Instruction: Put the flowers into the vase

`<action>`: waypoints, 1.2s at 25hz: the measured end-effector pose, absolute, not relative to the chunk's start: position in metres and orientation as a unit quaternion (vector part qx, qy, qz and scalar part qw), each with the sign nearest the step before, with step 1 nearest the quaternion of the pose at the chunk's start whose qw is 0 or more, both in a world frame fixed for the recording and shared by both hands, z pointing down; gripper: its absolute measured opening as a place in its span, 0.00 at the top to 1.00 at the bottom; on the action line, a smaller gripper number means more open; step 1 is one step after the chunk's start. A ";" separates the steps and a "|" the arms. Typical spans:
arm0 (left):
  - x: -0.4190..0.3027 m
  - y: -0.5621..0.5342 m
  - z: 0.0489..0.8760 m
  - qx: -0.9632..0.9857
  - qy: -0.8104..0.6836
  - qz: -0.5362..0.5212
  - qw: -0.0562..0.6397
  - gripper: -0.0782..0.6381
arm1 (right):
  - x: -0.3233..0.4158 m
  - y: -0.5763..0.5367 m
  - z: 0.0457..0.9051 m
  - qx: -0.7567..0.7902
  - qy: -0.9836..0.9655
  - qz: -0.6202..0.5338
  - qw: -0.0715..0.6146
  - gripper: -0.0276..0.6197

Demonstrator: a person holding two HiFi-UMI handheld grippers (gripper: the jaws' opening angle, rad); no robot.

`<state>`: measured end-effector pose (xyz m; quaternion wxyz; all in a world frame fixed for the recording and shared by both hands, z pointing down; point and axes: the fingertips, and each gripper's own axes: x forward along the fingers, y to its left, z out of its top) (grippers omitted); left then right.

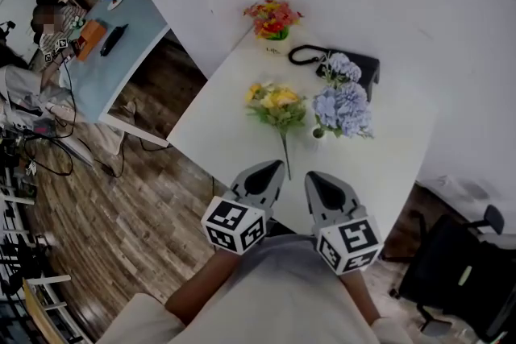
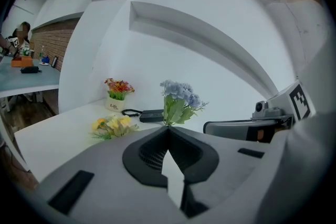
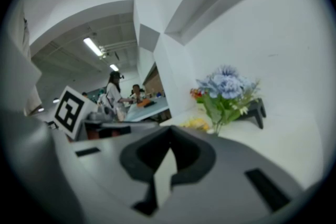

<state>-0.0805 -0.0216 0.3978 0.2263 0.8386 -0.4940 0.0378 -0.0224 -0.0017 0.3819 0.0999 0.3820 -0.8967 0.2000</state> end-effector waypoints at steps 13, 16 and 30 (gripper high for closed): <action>-0.083 -0.026 0.412 0.826 -0.501 0.037 0.254 0.87 | -0.022 -0.003 0.387 0.378 -0.896 0.210 0.101 0.92; -0.084 -0.027 0.418 0.821 -0.504 0.039 0.266 0.87 | -0.022 -0.002 0.390 0.378 -0.895 0.213 0.103 0.92; -0.094 -0.043 0.441 0.797 -0.516 0.045 0.309 0.87 | -0.028 -0.014 0.404 0.378 -0.889 0.229 0.122 0.92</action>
